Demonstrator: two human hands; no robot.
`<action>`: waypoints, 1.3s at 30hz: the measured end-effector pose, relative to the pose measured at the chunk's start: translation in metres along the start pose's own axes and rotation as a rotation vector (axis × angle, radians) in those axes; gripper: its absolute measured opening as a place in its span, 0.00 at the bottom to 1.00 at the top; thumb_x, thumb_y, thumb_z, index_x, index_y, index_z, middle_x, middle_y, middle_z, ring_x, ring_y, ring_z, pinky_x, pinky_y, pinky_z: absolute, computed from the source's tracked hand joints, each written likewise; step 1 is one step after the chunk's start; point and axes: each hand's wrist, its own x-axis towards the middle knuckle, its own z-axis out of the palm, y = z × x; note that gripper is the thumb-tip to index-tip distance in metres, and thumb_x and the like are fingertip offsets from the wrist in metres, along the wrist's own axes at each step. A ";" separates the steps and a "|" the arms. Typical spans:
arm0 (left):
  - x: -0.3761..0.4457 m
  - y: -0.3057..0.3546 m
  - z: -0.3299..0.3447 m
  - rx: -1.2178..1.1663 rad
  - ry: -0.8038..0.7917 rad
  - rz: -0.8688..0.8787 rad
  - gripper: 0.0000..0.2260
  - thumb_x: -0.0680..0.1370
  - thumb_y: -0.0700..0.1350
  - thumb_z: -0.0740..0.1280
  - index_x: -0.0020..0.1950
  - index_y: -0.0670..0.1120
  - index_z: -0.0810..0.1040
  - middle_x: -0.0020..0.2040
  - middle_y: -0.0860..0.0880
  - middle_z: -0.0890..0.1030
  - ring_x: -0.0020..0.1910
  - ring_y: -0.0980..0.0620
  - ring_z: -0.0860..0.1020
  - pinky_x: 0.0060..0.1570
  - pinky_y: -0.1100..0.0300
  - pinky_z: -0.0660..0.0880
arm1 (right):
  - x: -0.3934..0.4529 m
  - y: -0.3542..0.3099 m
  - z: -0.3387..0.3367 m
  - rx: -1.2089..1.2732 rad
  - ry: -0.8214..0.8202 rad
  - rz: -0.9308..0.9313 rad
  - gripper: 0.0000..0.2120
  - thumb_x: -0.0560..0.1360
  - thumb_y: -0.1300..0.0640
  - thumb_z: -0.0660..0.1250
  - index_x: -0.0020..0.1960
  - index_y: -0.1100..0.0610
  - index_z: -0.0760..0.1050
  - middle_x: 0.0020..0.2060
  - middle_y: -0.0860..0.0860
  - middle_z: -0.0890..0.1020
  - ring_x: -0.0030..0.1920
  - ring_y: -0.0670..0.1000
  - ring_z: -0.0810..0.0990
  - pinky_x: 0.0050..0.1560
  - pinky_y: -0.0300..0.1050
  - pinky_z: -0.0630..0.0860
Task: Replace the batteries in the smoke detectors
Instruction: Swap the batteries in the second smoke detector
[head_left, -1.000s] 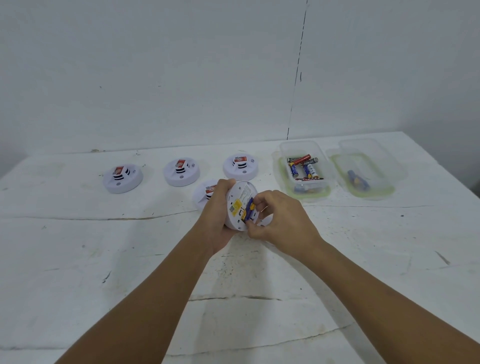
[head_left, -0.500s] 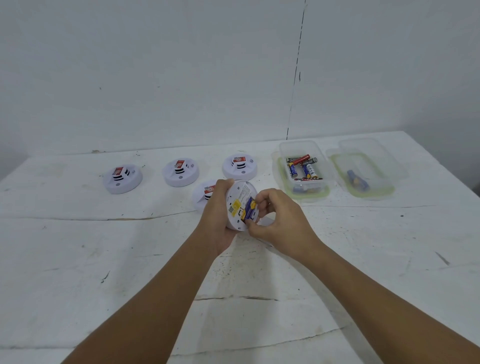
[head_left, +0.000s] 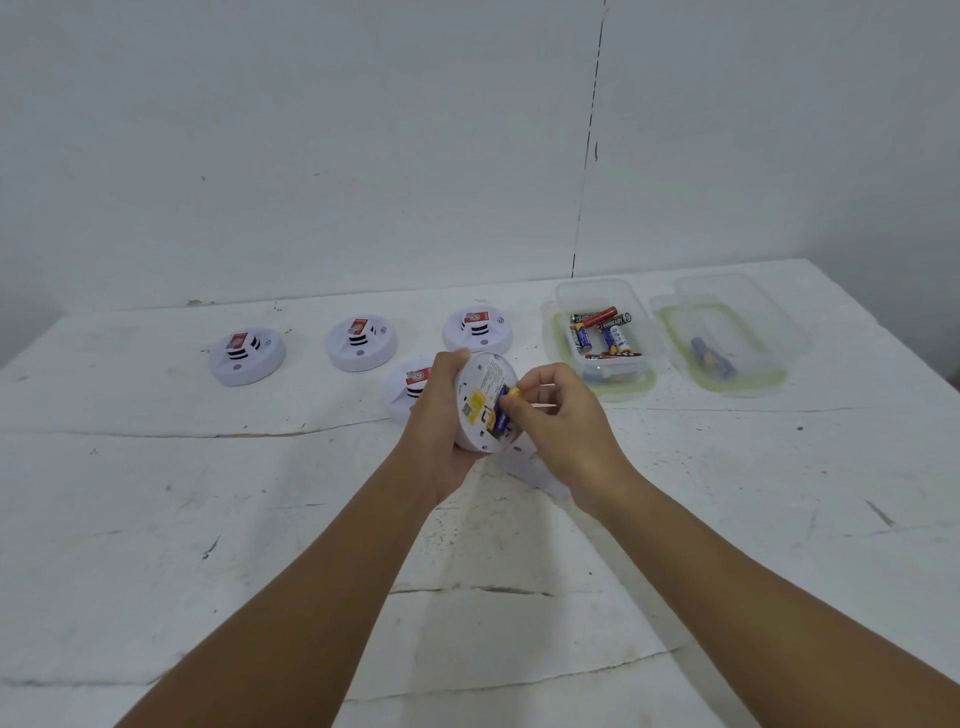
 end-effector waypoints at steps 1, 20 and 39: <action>0.000 0.000 0.000 0.003 0.002 0.002 0.14 0.82 0.54 0.62 0.55 0.48 0.84 0.41 0.44 0.86 0.46 0.45 0.83 0.56 0.45 0.79 | 0.000 -0.002 0.001 0.096 -0.006 0.058 0.08 0.79 0.59 0.74 0.52 0.55 0.76 0.40 0.49 0.83 0.35 0.43 0.83 0.30 0.36 0.75; 0.000 0.012 -0.010 -0.047 0.002 0.046 0.15 0.81 0.54 0.62 0.48 0.46 0.83 0.43 0.44 0.82 0.43 0.45 0.80 0.53 0.47 0.77 | 0.004 0.002 0.000 -0.243 -0.051 -0.132 0.04 0.82 0.52 0.67 0.49 0.49 0.79 0.31 0.41 0.77 0.29 0.41 0.71 0.33 0.37 0.68; -0.003 0.019 -0.020 0.039 -0.019 0.024 0.18 0.82 0.55 0.62 0.42 0.48 0.85 0.40 0.45 0.82 0.40 0.48 0.80 0.40 0.55 0.77 | -0.002 0.005 0.015 -0.617 -0.021 -0.542 0.24 0.74 0.44 0.71 0.67 0.52 0.83 0.56 0.47 0.87 0.54 0.47 0.84 0.53 0.44 0.80</action>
